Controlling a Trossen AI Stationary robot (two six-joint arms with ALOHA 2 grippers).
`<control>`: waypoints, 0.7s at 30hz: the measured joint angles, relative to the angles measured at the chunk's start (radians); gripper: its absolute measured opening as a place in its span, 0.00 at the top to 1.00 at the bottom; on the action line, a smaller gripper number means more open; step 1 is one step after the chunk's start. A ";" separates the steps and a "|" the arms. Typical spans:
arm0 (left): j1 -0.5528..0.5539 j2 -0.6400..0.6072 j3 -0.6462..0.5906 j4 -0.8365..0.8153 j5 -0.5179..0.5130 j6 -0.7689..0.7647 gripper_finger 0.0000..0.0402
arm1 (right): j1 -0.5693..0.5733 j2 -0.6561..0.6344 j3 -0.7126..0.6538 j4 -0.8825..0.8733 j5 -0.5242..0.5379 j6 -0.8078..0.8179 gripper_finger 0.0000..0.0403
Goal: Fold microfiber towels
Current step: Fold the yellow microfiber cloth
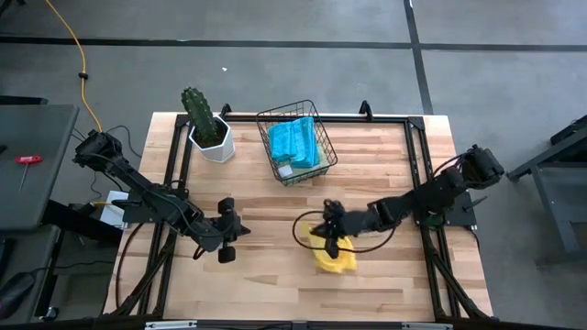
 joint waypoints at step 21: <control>-0.013 0.000 0.000 0.253 -0.077 0.150 0.76 | -0.061 0.110 0.001 0.486 -0.219 -0.350 1.00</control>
